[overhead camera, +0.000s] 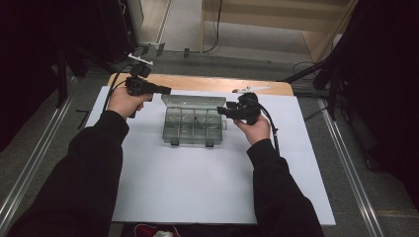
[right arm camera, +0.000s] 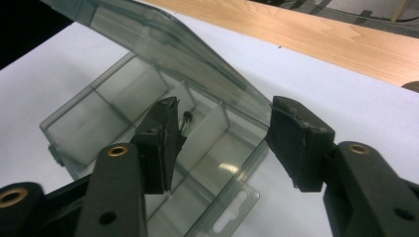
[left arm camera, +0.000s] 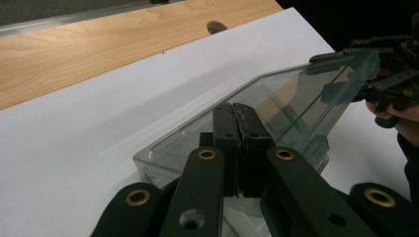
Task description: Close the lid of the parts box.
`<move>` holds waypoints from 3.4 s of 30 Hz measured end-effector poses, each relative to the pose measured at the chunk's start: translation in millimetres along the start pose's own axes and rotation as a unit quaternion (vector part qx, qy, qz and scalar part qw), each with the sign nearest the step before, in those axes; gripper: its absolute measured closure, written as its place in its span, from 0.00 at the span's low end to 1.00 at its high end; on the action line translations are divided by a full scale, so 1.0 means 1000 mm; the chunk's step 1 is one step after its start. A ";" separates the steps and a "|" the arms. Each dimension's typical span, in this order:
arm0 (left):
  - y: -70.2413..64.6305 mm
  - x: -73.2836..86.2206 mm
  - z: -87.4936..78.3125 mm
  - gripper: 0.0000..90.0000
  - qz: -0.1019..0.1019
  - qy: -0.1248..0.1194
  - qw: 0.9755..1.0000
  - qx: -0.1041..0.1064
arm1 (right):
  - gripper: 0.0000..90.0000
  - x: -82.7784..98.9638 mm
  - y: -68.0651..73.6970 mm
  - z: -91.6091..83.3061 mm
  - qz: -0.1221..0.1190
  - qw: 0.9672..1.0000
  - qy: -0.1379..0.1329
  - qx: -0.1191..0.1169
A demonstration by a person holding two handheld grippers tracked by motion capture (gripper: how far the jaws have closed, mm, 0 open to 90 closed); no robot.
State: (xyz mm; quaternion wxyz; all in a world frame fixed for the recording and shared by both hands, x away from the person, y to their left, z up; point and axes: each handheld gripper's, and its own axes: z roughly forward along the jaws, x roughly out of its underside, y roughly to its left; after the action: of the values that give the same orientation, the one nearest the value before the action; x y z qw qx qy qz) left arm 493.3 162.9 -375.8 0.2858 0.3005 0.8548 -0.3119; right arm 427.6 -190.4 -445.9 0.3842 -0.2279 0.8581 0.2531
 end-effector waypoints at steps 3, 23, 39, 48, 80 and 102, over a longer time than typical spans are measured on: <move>-0.002 0.001 0.000 0.99 0.005 0.003 1.000 0.000 | 0.60 0.003 0.001 -0.005 -0.001 1.000 0.005 -0.007; -0.007 0.016 -0.002 0.98 0.010 0.008 1.000 0.008 | 1.00 -0.001 -0.015 -0.031 0.029 0.999 0.035 -0.027; -0.015 0.039 -0.004 0.98 0.012 0.009 1.000 0.013 | 1.00 -0.012 -0.007 -0.025 0.028 0.998 0.035 -0.042; -0.019 0.055 0.000 0.98 0.016 0.010 1.000 0.006 | 1.00 -0.012 0.004 -0.022 0.022 0.997 0.047 -0.062; -0.027 0.082 0.008 0.98 0.033 0.006 0.999 0.003 | 1.00 0.015 0.031 -0.011 -0.001 0.994 0.093 -0.064; -0.024 0.101 0.022 0.98 0.036 0.020 0.999 0.002 | 0.99 0.025 0.028 -0.001 0.003 0.993 0.104 -0.062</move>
State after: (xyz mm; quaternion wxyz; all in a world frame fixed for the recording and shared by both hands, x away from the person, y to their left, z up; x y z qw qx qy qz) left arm 417.1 166.4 -449.6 0.2790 0.3381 0.8482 -0.2974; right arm 395.0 -174.4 -457.4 0.2773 -0.2736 0.8768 0.2818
